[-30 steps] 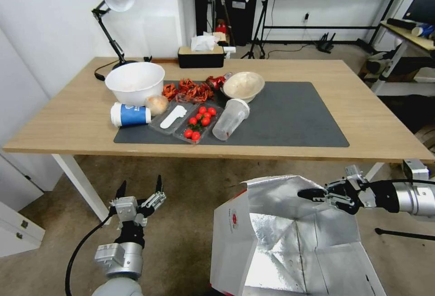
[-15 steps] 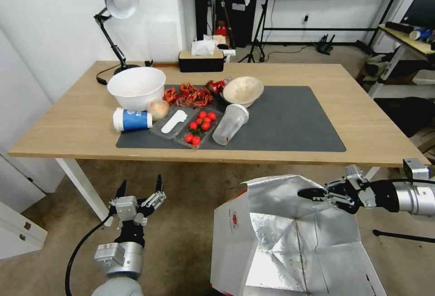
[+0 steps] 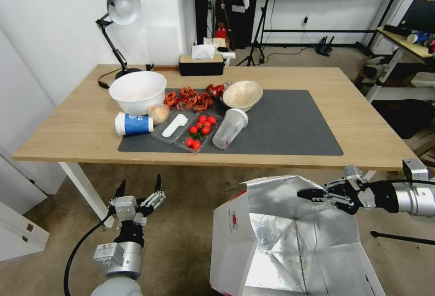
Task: Pick up the food delivery bag from the floor and place it on the table.
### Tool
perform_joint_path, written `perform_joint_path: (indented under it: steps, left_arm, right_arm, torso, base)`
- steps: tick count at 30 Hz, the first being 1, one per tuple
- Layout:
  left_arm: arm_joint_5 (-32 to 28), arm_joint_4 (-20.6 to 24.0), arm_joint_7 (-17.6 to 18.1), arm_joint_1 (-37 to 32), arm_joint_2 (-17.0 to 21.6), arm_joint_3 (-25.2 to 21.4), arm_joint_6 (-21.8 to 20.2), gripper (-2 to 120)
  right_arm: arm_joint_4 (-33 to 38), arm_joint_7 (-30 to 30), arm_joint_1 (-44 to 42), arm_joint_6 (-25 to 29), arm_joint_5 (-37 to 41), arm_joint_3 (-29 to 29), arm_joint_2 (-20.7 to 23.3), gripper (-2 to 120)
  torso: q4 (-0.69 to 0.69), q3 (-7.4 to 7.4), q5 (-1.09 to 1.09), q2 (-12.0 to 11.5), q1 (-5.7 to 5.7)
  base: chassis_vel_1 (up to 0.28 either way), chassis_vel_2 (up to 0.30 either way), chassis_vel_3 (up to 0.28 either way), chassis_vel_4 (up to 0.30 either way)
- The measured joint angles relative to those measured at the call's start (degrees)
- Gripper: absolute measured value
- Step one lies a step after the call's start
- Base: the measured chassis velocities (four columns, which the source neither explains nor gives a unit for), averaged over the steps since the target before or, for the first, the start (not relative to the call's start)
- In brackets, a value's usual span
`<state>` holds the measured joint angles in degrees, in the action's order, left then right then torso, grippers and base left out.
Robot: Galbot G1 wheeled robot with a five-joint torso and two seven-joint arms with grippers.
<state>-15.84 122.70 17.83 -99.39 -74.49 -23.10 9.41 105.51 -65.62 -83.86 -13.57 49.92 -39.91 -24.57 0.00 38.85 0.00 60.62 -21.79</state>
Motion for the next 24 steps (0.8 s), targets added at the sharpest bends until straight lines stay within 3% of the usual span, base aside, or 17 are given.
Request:
perform_joint_path:
  steps: [15, 24]
  left_arm:
    - [-0.37, 0.07, 0.48, -0.14, -0.02, -0.01, -0.01, 100]
    - [-1.14, 0.15, -0.01, -0.34, 0.20, -0.03, 0.08, 100]
  right_arm:
    - [0.09, 0.04, -0.22, 0.02, -0.28, 0.11, -0.53, 0]
    - [0.07, 0.02, -0.14, 0.02, -0.35, 0.15, -0.77, 0]
  torso:
    - [0.00, 2.51, 0.00, 4.51, -2.00]
    - [0.00, 2.87, 0.00, 5.20, -2.33]
  base:
    - [0.000, 0.000, 0.000, 0.000]
    - [0.000, 0.000, 0.000, 0.000]
